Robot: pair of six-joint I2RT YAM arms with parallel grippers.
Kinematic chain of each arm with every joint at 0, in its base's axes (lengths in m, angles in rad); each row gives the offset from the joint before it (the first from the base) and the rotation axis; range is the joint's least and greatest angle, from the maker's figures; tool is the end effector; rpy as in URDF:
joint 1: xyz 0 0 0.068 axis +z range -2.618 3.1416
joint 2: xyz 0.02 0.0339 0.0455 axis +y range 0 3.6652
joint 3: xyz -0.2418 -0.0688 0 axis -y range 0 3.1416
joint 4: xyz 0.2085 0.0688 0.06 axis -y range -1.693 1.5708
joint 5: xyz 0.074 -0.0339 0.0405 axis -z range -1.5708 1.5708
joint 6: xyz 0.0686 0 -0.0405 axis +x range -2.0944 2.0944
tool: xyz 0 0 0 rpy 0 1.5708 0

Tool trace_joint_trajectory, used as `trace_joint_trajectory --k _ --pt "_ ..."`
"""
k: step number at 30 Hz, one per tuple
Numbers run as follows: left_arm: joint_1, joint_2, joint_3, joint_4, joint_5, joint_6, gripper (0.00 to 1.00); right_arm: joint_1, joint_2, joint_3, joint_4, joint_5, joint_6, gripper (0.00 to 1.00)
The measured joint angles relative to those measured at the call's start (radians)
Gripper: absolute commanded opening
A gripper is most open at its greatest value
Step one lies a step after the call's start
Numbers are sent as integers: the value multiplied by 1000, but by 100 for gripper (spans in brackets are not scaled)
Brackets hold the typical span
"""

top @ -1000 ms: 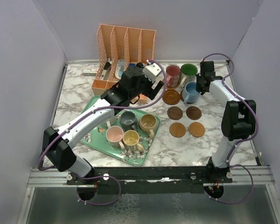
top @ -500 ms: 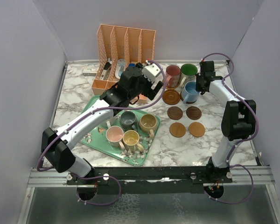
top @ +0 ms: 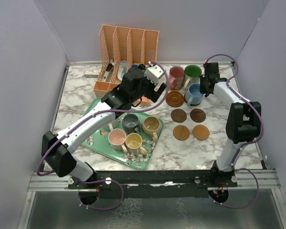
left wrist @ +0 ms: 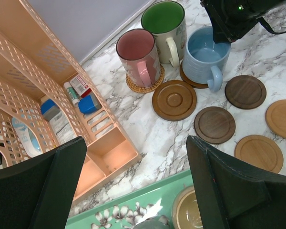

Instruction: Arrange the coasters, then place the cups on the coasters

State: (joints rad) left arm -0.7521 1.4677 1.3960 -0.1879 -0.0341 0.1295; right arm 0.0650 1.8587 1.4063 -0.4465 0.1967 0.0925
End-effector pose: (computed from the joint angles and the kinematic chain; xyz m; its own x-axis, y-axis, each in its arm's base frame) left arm 0.2537 -0.2341 0.3623 -0.1008 0.2711 -0.9573 0.6774 0.7234 0.1335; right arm 0.3904 0.0120 0.1976 -0.7723 0.0405 -0.6339 0.1296 0.9870 -0.0948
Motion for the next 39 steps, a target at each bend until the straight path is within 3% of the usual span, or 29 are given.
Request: trace_joint_trajectory --k 39 --pt "0 0 0 -2 25 2 90 -8 37 0 50 -28 -65 1"
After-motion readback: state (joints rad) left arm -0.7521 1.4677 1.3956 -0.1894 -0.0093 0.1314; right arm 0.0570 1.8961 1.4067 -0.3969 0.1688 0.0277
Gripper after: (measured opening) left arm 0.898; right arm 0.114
